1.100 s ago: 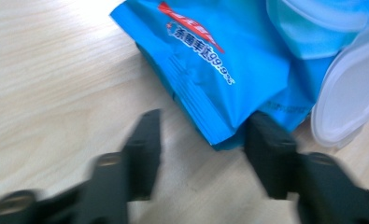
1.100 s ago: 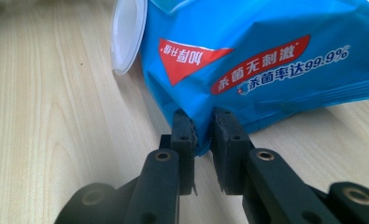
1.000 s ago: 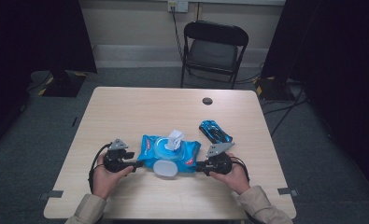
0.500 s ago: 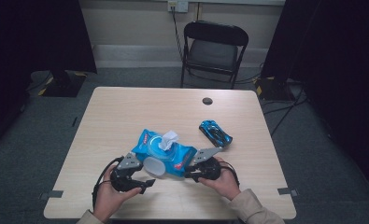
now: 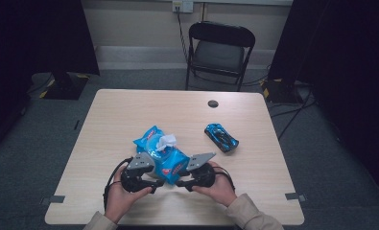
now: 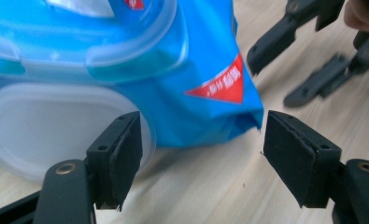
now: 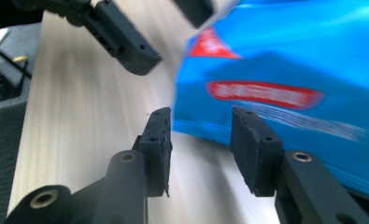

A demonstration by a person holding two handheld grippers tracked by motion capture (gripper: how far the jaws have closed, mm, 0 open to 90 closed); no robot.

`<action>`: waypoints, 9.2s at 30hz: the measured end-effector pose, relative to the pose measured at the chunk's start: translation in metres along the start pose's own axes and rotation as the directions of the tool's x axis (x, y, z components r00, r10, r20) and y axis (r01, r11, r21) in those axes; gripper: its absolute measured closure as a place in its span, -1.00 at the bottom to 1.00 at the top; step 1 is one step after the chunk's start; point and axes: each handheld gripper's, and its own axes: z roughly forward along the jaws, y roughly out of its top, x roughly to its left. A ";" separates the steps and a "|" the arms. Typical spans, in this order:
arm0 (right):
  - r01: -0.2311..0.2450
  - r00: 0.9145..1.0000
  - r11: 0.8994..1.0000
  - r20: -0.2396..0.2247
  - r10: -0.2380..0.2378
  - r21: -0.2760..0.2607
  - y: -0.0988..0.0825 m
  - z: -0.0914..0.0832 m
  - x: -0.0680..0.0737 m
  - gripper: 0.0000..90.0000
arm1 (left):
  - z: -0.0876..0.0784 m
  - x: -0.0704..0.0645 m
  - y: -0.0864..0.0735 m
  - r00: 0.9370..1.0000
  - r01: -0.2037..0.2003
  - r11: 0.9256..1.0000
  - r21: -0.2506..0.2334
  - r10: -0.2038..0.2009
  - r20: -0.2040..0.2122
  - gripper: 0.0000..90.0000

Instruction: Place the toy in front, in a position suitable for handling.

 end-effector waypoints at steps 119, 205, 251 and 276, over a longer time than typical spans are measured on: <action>-0.041 0.997 0.997 0.067 0.046 -0.064 0.037 0.082 -0.023 0.46 | -0.041 0.070 -0.024 0.952 0.255 0.961 0.106 -0.230 -0.202 1.00; -0.261 0.880 0.961 0.386 0.275 -0.089 -0.038 -0.095 -0.113 -0.63 | 0.006 0.011 -0.043 0.984 -0.181 0.979 0.096 0.180 0.015 -0.89; -0.362 0.822 0.932 0.468 0.324 -0.010 -0.040 -0.044 -0.176 -0.57 | 0.006 0.011 -0.043 0.984 -0.181 0.979 0.096 0.180 0.017 -0.90; -0.337 0.801 0.942 0.525 0.288 -0.002 -0.042 -0.048 -0.168 -0.38 | 0.006 0.011 -0.043 0.984 -0.181 0.979 0.096 0.180 0.017 -0.90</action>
